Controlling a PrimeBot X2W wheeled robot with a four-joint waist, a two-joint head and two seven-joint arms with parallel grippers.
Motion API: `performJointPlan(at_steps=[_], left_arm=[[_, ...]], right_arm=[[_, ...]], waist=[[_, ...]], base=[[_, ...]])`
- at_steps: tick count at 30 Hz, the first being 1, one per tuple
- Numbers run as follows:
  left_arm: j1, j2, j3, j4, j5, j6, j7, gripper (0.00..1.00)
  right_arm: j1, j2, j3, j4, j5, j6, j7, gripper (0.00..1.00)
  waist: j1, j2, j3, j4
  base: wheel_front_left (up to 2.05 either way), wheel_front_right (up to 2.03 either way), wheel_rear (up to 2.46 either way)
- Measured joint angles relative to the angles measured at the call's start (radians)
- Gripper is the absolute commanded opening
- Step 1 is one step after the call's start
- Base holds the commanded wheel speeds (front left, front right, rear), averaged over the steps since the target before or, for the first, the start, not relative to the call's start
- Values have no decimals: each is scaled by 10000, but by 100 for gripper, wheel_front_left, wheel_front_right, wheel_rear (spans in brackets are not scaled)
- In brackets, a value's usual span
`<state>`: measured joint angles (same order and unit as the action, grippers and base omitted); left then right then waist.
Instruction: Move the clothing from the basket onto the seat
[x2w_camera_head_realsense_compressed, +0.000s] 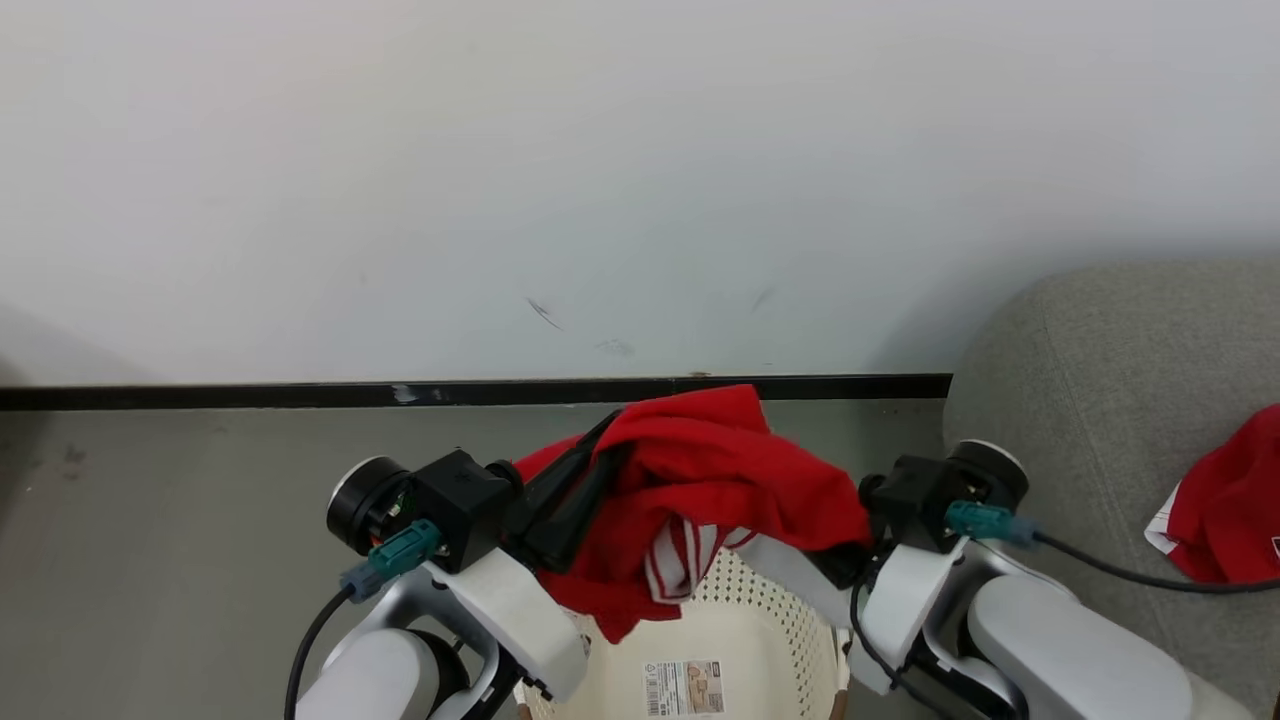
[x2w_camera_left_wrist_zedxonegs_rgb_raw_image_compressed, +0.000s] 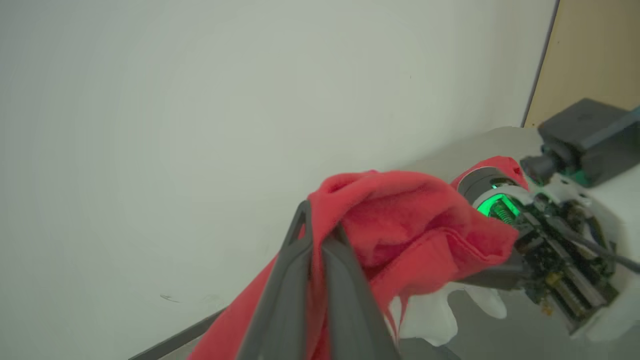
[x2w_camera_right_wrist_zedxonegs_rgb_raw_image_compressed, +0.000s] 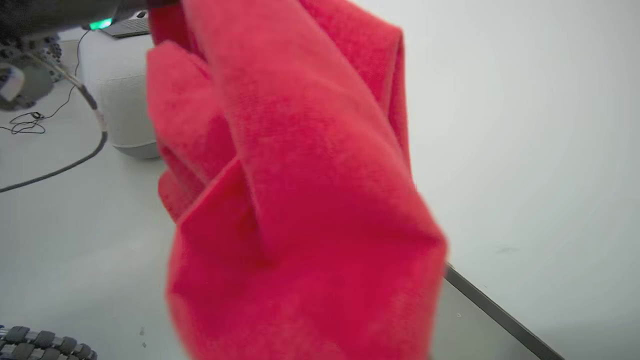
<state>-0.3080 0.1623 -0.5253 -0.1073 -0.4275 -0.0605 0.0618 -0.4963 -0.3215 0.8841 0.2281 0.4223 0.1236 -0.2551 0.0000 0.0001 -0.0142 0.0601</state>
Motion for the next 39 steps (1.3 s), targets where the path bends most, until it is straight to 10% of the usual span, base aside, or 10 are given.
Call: performJointPlan(at_steps=[4, 7, 9, 39], left_arm=[[288, -130, 44, 125, -244, 58, -4, 10], [364, -222, 19, 242, -366, 58, -13, 47], [411, -295, -42, 299, -399, 54, -15, 100], [853, -732, -1358, 947, -656, -322, -788, 100]], right_arm=[[43, -107, -911, -209, 4, 0, 0, 0], [209, -205, -1755, -374, 134, 0, 0, 0], [377, -268, -2307, -470, 180, 0, 0, 0], [4078, -213, -9402, -1969, -711, 0, 0, 0]], waist=[[0, 0, 22, -164], [0, 0, 34, -312], [0, 0, 40, -424], [0, 0, -50, -2553]], base=[[0, 0, 0], [0, 0, 0], [0, 0, 0], [0, 0, 0]])
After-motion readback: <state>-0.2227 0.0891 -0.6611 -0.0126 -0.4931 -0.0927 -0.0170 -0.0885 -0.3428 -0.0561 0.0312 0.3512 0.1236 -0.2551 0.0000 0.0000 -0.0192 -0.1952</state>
